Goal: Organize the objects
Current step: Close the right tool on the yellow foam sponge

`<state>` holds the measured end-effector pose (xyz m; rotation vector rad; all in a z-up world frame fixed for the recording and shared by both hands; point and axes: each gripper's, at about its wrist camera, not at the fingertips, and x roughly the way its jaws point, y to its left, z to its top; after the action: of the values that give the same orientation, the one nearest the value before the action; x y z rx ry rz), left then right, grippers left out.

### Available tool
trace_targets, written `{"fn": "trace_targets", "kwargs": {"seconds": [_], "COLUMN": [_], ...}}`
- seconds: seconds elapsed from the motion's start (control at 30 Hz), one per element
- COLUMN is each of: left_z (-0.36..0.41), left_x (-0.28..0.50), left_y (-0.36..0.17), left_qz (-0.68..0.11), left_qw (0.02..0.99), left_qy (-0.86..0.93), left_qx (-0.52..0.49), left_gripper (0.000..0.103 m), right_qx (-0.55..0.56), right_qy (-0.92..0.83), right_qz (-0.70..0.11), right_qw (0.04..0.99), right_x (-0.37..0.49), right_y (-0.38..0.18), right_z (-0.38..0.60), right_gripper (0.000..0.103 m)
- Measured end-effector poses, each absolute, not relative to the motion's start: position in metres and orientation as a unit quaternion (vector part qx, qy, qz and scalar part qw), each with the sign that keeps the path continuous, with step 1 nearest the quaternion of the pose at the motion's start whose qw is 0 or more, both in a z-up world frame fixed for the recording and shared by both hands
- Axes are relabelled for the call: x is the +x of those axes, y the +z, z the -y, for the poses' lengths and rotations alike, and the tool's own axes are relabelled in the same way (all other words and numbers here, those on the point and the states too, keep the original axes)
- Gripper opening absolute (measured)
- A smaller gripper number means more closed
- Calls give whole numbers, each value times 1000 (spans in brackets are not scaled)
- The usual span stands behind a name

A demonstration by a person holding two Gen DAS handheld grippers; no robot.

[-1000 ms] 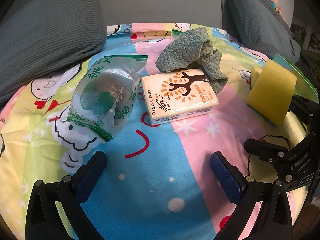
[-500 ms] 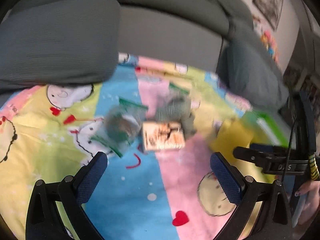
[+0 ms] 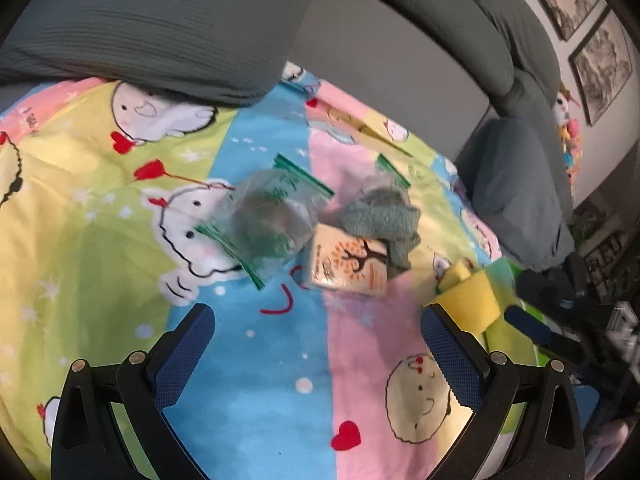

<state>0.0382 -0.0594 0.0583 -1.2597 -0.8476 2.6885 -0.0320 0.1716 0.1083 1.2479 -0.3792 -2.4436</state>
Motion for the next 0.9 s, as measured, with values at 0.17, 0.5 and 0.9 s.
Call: {"fn": "trace_targets", "kwargs": {"seconds": [0.17,0.5,0.9], "left_z": [19,-45,-67], "left_x": [28,-9,-28], "left_y": [56,45,20], "left_qz": [249,300,331], "left_qw": [80,159,164], "left_qy": [867,831,803], "left_qx": [-424,-441,-468], "left_gripper": [102,87,69], "right_qx": [429,417,469], "right_qy": [-889,-892,-867], "right_qz": [90,122,107], "right_qw": [130,127,130], "right_x": [-44,-64,-90], "right_y": [106,109,73], "right_z": [-184,-230,-237], "right_gripper": [58,55,39]}}
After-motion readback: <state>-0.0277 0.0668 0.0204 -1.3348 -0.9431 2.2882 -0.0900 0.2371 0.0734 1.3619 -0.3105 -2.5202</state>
